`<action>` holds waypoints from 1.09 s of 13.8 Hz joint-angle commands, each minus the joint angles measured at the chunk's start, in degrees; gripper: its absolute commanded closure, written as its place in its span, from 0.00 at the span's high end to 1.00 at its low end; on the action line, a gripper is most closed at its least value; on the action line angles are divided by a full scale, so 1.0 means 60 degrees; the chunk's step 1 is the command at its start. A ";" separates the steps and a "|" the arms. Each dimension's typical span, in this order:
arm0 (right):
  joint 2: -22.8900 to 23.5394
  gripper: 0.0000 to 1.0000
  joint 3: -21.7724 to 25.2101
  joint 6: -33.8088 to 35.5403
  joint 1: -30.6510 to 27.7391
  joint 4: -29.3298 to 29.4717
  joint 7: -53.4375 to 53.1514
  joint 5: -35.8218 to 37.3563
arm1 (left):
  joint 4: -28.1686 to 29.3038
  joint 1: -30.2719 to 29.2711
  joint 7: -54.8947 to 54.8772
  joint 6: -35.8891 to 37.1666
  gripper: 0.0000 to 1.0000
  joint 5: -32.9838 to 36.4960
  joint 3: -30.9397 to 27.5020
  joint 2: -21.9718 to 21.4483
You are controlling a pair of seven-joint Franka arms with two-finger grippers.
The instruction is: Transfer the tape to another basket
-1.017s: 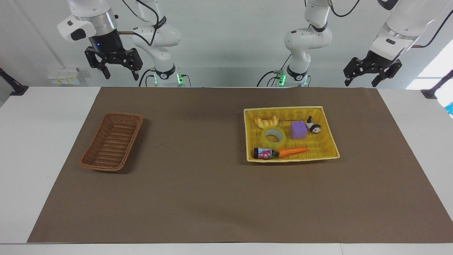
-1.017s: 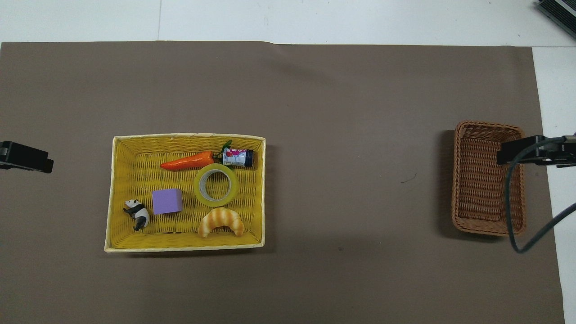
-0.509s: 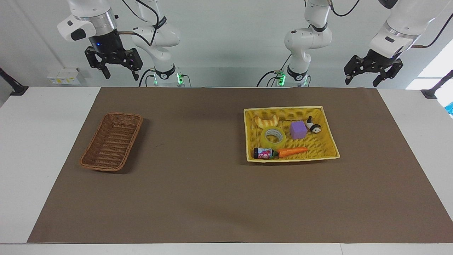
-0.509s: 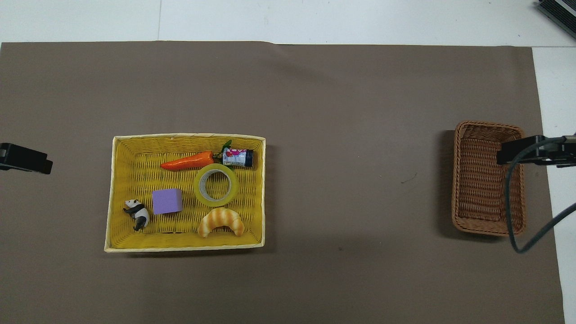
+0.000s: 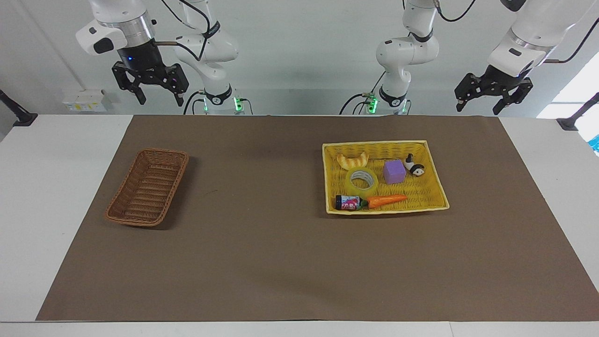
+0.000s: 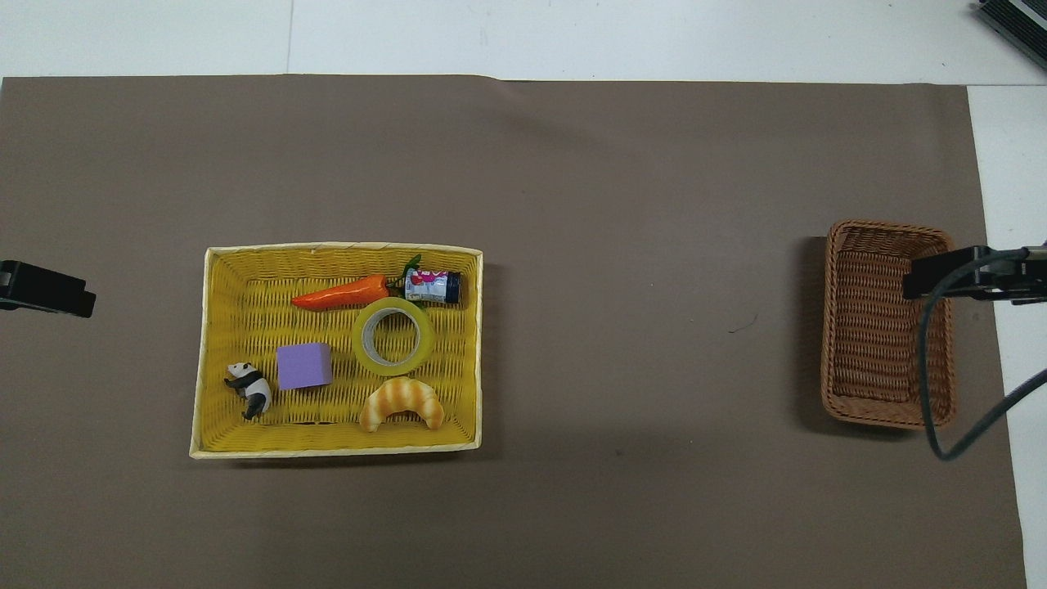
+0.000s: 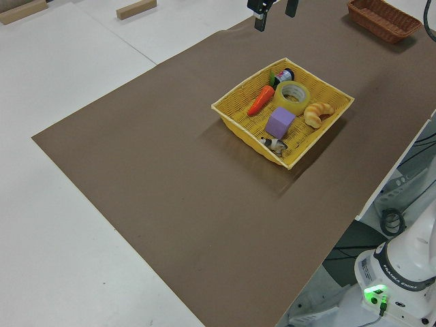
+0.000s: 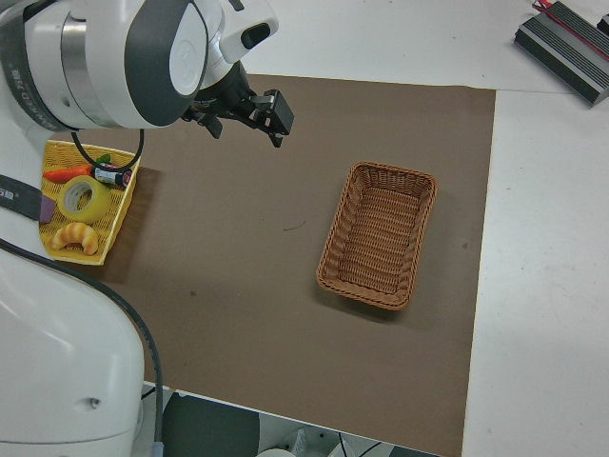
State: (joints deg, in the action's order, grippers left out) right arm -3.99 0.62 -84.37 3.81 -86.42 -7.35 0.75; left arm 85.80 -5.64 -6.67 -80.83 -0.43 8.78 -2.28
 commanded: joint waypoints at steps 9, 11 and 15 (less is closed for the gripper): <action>-0.0053 1.00 -0.0030 0.0013 -0.0122 -0.0069 0.0199 -0.0038 | 0.0071 -0.0042 -0.0148 0.0171 1.00 0.0115 0.0002 -0.0162; -0.0053 1.00 -0.0030 0.0013 -0.0122 -0.0069 0.0199 -0.0038 | 0.0144 -0.0042 -0.0148 0.0142 1.00 0.0115 0.0016 -0.0176; -0.0053 1.00 -0.0030 0.0013 -0.0122 -0.0069 0.0199 -0.0038 | 0.0261 0.0061 -0.0133 0.0053 1.00 0.0115 0.0016 -0.0220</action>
State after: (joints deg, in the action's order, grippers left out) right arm -3.99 0.62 -84.37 3.81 -86.42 -7.34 0.75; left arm 86.01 -5.63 -6.79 -80.49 -0.43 8.93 -2.35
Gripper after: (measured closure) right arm 0.000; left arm 0.000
